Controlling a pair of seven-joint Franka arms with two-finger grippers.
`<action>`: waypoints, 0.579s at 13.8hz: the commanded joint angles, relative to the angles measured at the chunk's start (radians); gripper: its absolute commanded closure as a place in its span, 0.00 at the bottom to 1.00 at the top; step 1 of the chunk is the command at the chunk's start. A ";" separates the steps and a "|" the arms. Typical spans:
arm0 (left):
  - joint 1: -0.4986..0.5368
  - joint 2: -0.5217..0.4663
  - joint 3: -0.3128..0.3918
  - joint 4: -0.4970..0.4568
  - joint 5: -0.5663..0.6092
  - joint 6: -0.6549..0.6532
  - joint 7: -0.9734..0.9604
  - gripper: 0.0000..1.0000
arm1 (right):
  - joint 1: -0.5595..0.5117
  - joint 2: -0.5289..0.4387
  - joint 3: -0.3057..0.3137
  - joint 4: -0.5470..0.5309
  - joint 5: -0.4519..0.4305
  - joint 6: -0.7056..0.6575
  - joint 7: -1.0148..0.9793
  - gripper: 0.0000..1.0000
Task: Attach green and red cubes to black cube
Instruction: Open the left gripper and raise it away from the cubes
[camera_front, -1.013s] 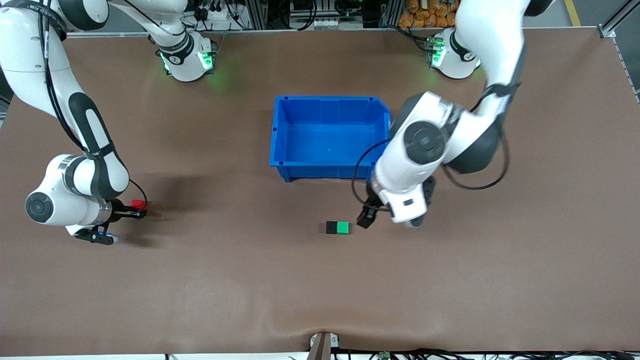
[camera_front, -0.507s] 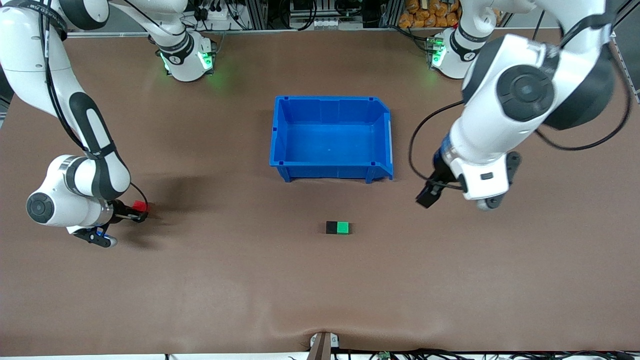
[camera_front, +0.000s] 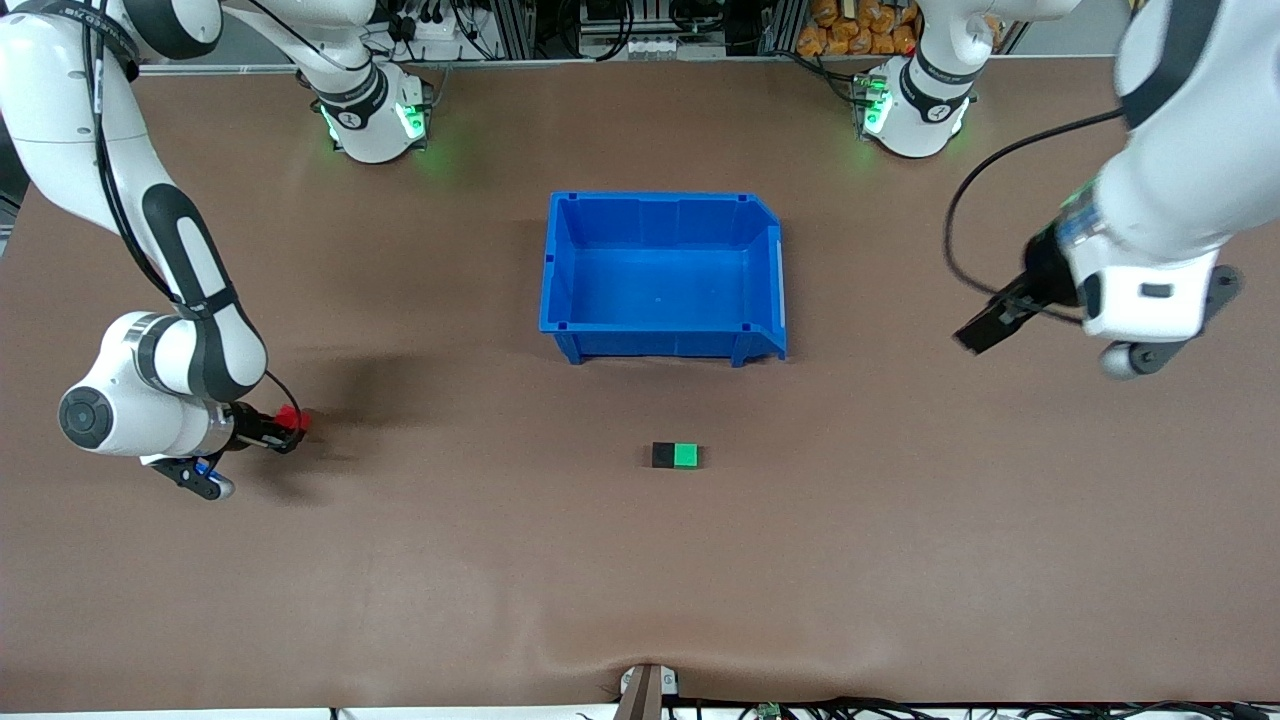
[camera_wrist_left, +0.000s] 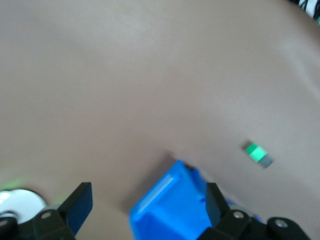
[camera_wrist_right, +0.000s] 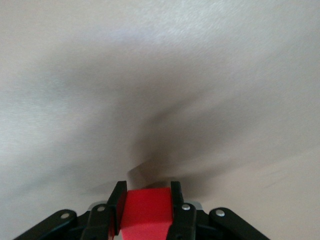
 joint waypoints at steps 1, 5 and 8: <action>0.059 -0.080 -0.010 -0.051 0.024 -0.038 0.147 0.00 | 0.028 -0.009 -0.001 0.026 0.025 -0.043 0.098 1.00; 0.181 -0.212 -0.015 -0.144 0.022 -0.049 0.409 0.00 | 0.067 -0.009 -0.001 0.032 0.025 -0.044 0.233 1.00; 0.240 -0.261 -0.015 -0.174 0.013 -0.049 0.578 0.00 | 0.088 -0.009 -0.001 0.040 0.025 -0.044 0.300 1.00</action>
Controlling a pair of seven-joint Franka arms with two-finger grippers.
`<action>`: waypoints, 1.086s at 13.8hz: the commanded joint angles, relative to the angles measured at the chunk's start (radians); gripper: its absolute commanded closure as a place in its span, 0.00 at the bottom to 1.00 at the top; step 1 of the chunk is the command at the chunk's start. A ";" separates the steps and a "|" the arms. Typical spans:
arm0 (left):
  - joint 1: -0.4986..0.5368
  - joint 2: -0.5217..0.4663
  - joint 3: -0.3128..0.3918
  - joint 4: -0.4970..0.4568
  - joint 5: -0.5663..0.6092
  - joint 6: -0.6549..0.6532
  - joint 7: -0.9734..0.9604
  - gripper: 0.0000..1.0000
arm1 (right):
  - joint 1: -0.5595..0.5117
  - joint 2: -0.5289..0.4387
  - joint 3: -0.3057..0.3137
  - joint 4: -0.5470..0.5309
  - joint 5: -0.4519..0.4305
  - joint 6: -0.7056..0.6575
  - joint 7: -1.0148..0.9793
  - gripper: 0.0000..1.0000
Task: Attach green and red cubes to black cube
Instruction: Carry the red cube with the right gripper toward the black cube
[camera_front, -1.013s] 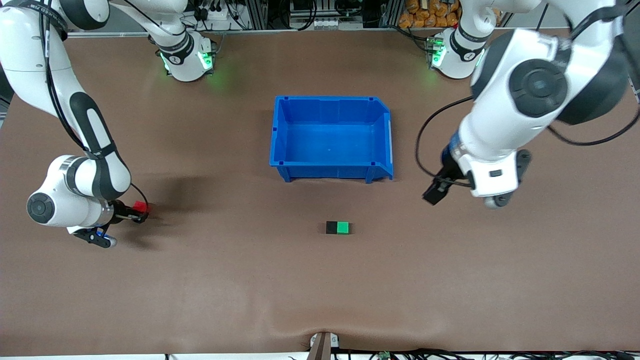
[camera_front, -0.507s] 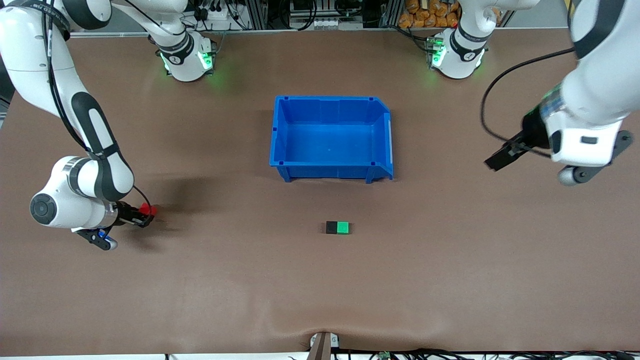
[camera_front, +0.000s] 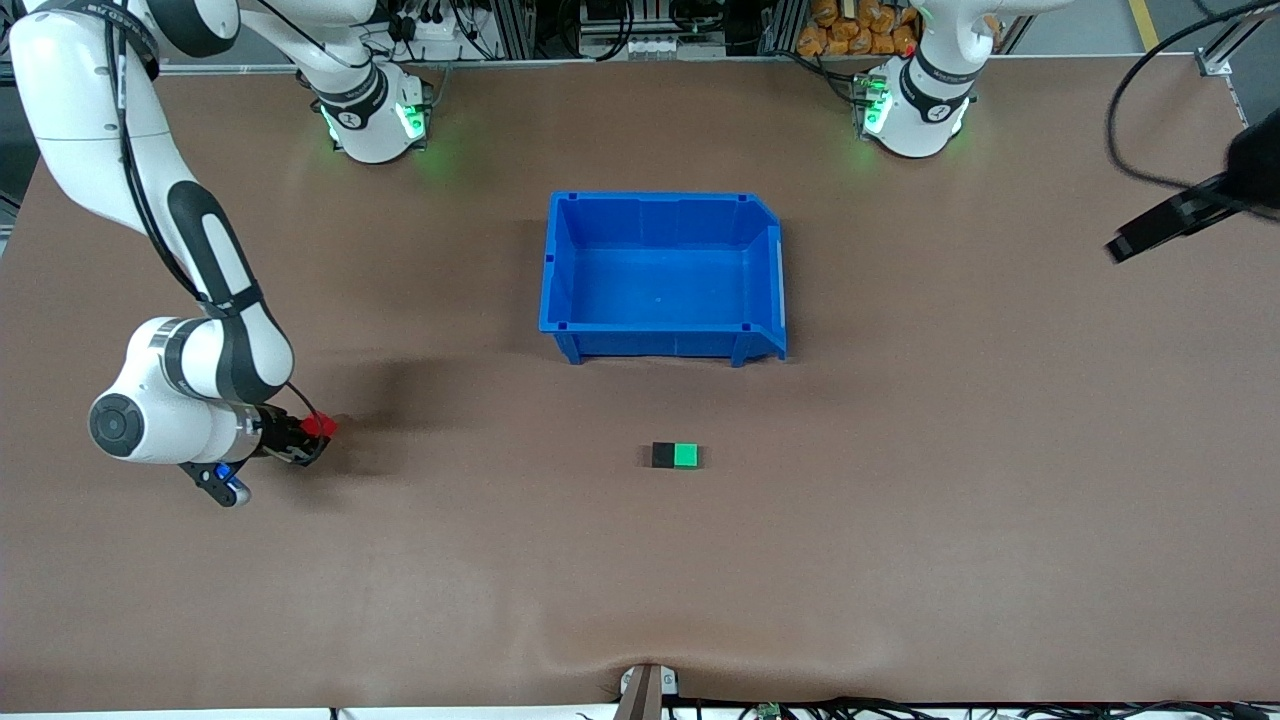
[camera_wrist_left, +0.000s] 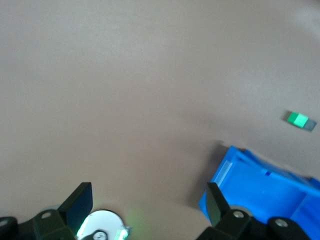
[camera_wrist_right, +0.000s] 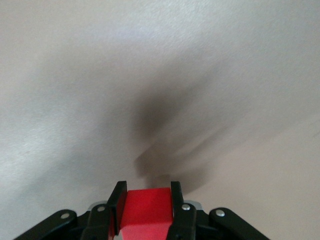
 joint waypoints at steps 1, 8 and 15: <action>0.038 -0.076 -0.015 -0.082 0.007 0.008 0.115 0.00 | 0.020 -0.008 -0.002 0.009 0.011 -0.017 0.077 1.00; 0.098 -0.149 -0.012 -0.136 0.001 0.008 0.270 0.00 | 0.062 -0.008 0.000 0.024 0.070 -0.019 0.192 1.00; 0.089 -0.146 -0.018 -0.136 -0.011 0.020 0.276 0.00 | 0.117 -0.007 -0.002 0.044 0.073 -0.017 0.347 1.00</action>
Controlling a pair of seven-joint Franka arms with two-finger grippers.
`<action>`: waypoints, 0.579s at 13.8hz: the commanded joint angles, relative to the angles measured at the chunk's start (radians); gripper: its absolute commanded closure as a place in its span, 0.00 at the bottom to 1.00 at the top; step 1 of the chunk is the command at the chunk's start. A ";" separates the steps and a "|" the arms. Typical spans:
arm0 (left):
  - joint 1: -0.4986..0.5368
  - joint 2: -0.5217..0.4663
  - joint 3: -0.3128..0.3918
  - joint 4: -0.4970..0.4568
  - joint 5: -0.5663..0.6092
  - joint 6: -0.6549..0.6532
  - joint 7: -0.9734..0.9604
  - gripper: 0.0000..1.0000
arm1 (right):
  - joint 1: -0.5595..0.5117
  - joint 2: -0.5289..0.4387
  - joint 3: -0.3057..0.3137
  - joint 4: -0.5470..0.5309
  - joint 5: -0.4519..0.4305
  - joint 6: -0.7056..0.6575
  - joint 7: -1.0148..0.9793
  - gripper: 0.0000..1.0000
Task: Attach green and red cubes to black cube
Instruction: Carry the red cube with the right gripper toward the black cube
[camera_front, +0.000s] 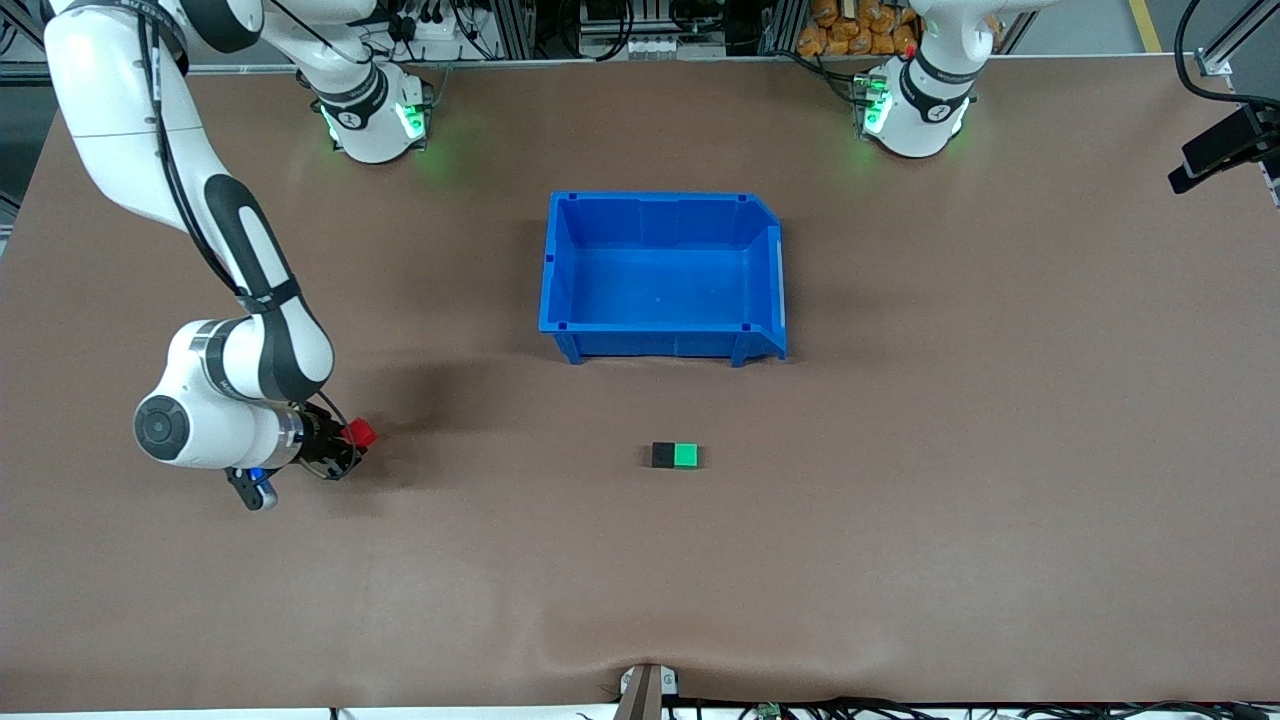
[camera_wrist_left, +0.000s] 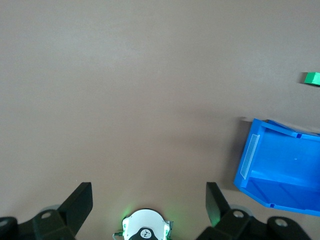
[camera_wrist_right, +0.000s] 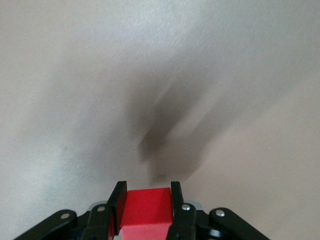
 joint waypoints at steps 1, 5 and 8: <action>0.002 -0.018 -0.003 -0.023 -0.014 0.023 0.014 0.00 | 0.023 -0.007 -0.003 0.012 0.016 -0.017 0.059 1.00; -0.001 -0.013 -0.004 -0.024 -0.019 0.036 0.006 0.00 | 0.046 -0.005 -0.003 0.024 0.049 -0.017 0.113 1.00; -0.001 -0.002 -0.012 -0.023 -0.017 0.036 -0.006 0.00 | 0.064 -0.004 -0.003 0.026 0.051 -0.014 0.170 1.00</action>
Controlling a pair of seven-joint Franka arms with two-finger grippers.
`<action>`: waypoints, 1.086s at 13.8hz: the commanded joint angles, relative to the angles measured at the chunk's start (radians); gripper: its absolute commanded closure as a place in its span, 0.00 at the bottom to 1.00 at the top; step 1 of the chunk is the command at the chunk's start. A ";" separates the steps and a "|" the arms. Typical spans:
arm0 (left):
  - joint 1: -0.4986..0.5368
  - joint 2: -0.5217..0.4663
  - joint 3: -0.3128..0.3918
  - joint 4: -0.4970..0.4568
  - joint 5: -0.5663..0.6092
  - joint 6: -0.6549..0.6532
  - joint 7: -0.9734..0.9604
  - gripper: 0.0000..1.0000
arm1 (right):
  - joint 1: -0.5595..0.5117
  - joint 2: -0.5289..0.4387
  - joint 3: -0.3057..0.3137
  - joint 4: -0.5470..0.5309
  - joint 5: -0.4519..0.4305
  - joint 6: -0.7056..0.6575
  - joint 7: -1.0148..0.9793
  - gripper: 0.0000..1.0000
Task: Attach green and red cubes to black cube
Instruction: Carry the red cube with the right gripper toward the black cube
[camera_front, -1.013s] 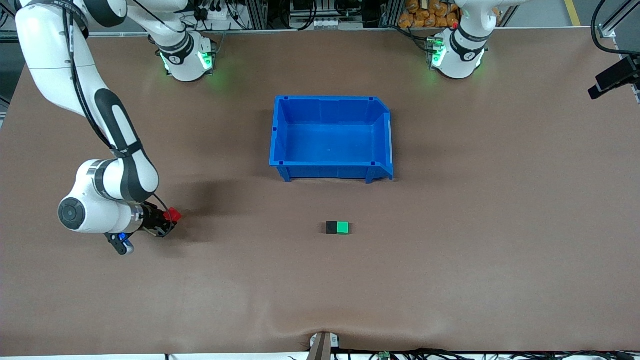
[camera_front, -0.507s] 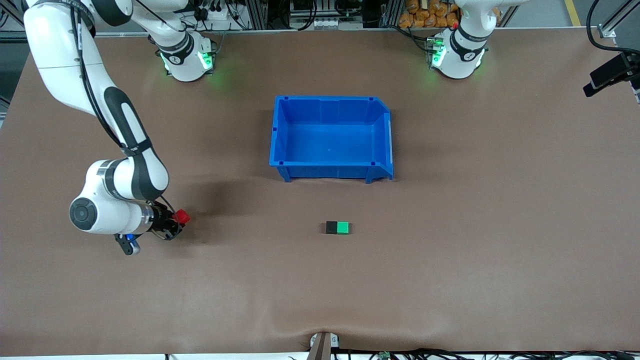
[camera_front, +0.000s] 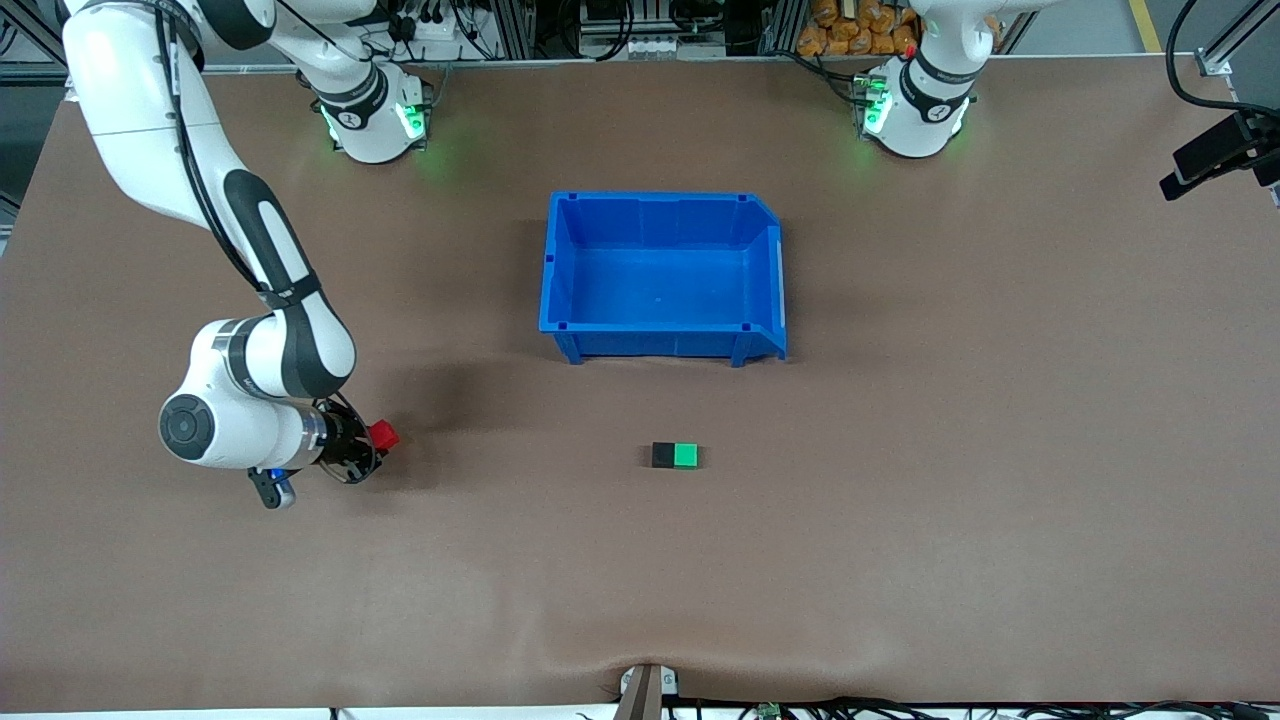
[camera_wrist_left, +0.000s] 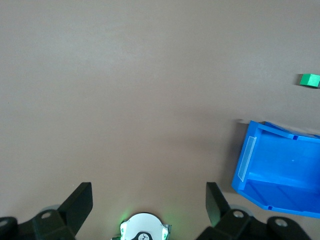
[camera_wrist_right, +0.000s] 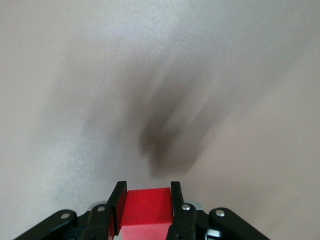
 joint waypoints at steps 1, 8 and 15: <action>0.000 0.002 -0.006 -0.009 -0.009 0.011 -0.006 0.00 | 0.022 -0.002 -0.003 0.013 0.015 -0.012 0.061 1.00; 0.003 -0.012 -0.046 -0.029 -0.007 0.002 -0.056 0.00 | 0.053 0.005 -0.005 0.022 0.051 -0.004 0.130 1.00; 0.009 -0.062 -0.051 -0.098 -0.004 0.042 -0.040 0.00 | 0.093 0.024 -0.005 0.053 0.049 -0.004 0.221 1.00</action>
